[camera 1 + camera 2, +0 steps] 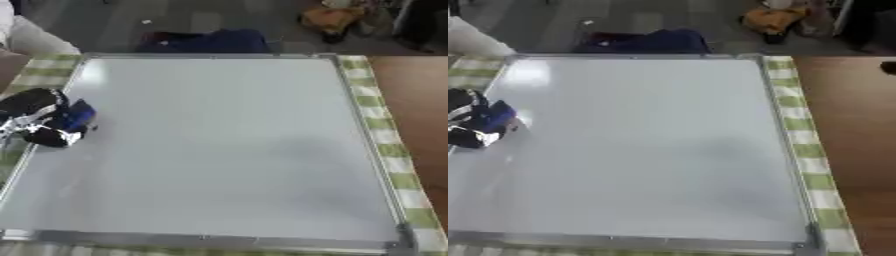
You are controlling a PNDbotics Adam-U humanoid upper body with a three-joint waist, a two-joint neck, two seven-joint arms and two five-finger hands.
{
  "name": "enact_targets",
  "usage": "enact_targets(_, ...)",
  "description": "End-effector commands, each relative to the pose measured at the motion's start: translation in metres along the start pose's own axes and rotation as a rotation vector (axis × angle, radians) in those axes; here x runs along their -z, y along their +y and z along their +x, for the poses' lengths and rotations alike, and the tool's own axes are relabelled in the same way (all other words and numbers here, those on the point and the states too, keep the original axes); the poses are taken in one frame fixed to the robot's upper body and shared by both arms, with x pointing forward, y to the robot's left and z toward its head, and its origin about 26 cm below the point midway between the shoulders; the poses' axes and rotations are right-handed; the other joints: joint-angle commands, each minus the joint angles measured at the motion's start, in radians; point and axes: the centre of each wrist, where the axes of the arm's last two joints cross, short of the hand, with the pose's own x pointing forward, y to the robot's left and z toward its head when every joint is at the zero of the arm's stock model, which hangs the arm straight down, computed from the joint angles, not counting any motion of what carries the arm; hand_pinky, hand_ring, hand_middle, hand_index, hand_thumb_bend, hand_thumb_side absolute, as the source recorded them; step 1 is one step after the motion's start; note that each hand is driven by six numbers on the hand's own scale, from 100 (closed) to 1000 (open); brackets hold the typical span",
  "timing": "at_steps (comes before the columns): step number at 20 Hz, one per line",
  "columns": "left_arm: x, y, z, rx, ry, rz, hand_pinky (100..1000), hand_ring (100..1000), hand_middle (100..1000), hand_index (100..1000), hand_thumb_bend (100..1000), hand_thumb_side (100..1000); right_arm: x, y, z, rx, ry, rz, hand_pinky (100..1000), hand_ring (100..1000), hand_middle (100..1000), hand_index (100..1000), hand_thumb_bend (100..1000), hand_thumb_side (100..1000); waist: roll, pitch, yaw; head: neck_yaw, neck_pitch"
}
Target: Wipe the whiteboard clean with a brush.
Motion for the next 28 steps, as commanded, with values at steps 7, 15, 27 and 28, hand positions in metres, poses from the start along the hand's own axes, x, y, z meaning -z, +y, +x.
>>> enact_targets(7, -0.005, 0.016, -0.012, 0.03, 0.003, 0.001, 629, 488, 250, 111, 163, 437, 0.007, -0.002, 0.007, -0.01, -0.011, 0.022, 763, 645, 512, 589, 217, 1000, 0.003, -0.029, -0.004, -0.008, -0.005)
enact_targets(15, 0.007, 0.025, 0.003, 0.048, 0.003, 0.003, 637, 471, 245, 131, 140, 445, 0.008, -0.001, 0.007, -0.011, -0.017, 0.026, 764, 643, 509, 586, 227, 1000, 0.003, -0.014, -0.014, -0.025, -0.018)
enact_targets(27, 0.018, 0.023, 0.016, 0.152, -0.009, -0.071, 694, 466, 266, 173, 291, 514, 0.009, -0.001, 0.007, -0.014, -0.02, 0.031, 764, 642, 507, 586, 230, 1000, 0.008, -0.001, -0.024, -0.031, -0.028)
enact_targets(28, 0.018, 0.021, 0.016, 0.156, -0.013, -0.083, 699, 467, 268, 172, 285, 512, 0.009, -0.001, 0.007, -0.014, -0.019, 0.029, 764, 642, 507, 586, 228, 1000, 0.008, -0.001, -0.024, -0.031, -0.027)
